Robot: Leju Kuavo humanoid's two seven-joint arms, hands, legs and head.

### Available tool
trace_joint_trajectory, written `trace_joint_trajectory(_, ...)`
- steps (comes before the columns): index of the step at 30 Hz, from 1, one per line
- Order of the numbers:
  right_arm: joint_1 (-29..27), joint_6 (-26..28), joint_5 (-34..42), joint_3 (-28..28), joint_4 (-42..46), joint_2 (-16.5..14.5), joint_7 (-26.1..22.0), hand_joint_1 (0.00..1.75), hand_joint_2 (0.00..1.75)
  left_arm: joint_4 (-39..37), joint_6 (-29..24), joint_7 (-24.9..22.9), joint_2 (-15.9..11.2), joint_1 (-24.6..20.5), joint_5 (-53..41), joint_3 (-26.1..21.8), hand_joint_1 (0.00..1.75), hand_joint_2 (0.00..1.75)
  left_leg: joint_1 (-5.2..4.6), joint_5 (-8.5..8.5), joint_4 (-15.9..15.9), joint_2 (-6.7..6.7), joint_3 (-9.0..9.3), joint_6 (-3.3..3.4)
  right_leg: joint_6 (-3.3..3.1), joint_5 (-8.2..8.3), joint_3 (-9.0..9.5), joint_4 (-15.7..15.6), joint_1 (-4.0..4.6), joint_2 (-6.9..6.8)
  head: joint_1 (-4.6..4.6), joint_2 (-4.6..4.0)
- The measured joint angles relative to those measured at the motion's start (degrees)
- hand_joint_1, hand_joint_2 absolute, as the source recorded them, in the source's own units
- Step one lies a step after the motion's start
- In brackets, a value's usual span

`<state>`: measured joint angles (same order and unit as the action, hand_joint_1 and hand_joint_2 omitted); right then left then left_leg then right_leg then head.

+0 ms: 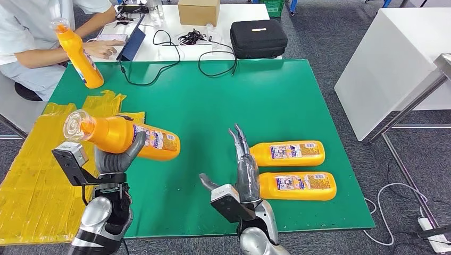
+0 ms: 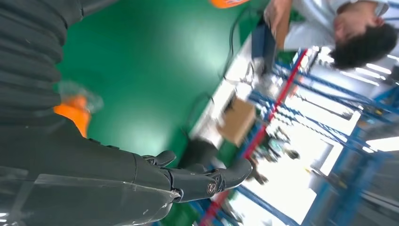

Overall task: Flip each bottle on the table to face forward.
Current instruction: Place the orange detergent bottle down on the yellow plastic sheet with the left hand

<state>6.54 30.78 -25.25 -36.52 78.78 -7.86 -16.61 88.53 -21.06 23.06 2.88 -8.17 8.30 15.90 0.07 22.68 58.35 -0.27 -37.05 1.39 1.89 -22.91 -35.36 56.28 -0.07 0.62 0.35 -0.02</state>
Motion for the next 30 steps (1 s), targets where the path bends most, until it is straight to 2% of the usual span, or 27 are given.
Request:
trace_joint_trajectory(3,-1.23,-6.74,9.69,1.82,3.6,1.85,0.43,0.0,1.75,0.34,-7.61,2.78,-0.53,-0.02,-12.16,-1.01,1.75,1.75,0.0,0.0,0.0,-0.05,0.0,0.0,0.0,0.0,0.0,0.0,0.0,-0.01,0.01,0.0)
trace_joint_trajectory(6,-2.94,-12.97,16.26,5.25,7.8,3.72,-0.2,0.0,1.75,0.37,-15.54,1.87,-1.6,-0.14,-32.57,-2.16,1.75,1.75,-0.01,0.0,0.0,-0.06,-0.01,0.0,0.0,-0.01,0.01,-0.01,-0.01,-0.01,0.01,0.0)
trace_joint_trajectory(8,-4.02,-15.89,18.85,7.46,10.26,4.83,-0.5,0.0,1.75,-0.13,-17.64,-1.38,-2.65,-0.41,-46.78,-2.74,1.75,1.75,-0.02,0.01,0.0,-0.06,0.0,0.0,0.0,-0.01,0.01,-0.01,-0.01,-0.01,0.01,0.0)
trace_joint_trajectory(11,-5.19,-20.47,22.84,10.57,12.94,6.87,-0.64,0.0,1.75,-3.28,-18.03,-9.14,-4.9,-1.49,-68.87,-3.08,1.75,1.75,-0.02,0.01,0.0,-0.05,0.0,0.01,0.0,0.0,0.01,-0.02,-0.01,0.0,0.01,0.0)
trace_joint_trajectory(13,-5.5,-22.53,24.44,11.95,13.69,7.85,-0.79,0.0,1.75,-5.42,-18.3,-12.57,-6.1,-2.18,-78.46,-3.08,1.75,1.75,-0.02,0.01,0.0,-0.03,0.01,0.01,0.01,0.01,0.0,-0.02,-0.01,0.0,0.01,0.0)
trace_joint_trajectory(17,-5.68,-23.28,24.91,12.96,14.1,8.44,-1.05,0.0,1.75,-7.46,-18.43,-14.37,-6.9,-2.83,-83.78,-2.95,1.75,1.75,-0.02,0.0,0.0,-0.02,0.02,0.0,0.01,0.02,0.0,-0.02,-0.01,0.0,0.0,0.0)
trace_joint_trajectory(20,-6.48,-24.87,25.31,16.99,16.22,10.39,-1.85,0.0,1.75,-20.99,-18.1,-23.56,-10.6,-8.1,-96.19,2.83,1.75,1.75,0.0,-0.04,0.01,0.0,0.04,-0.01,0.01,0.04,0.02,0.0,0.0,0.0,0.0,0.0)
trace_joint_trajectory(21,-6.67,-25.14,25.19,17.9,16.81,10.8,-1.96,0.0,1.75,-25.65,-17.6,-25.79,-11.51,-10.11,-97.72,5.39,1.75,1.75,0.0,-0.05,0.01,0.0,0.05,-0.01,0.01,0.04,0.02,0.0,0.0,0.0,0.0,0.0)
trace_joint_trajectory(24,-6.87,-25.28,24.41,18.52,17.36,11.24,-2.02,0.0,1.75,-33.65,-15.99,-25.82,-11.84,-13.57,-97.81,8.51,1.75,1.75,0.0,-0.05,0.01,0.02,0.04,-0.01,0.01,0.04,0.01,0.0,0.0,0.01,0.01,0.0)
trace_joint_trajectory(30,-7.17,-24.94,22.12,18.64,17.73,11.58,-2.25,0.0,1.75,-44.73,-13.62,-26.98,-11.41,-18.71,-97.7,9.88,1.75,1.75,-0.01,-0.05,0.01,0.03,0.03,-0.01,0.01,0.04,0.0,0.0,0.0,0.01,0.01,0.0)
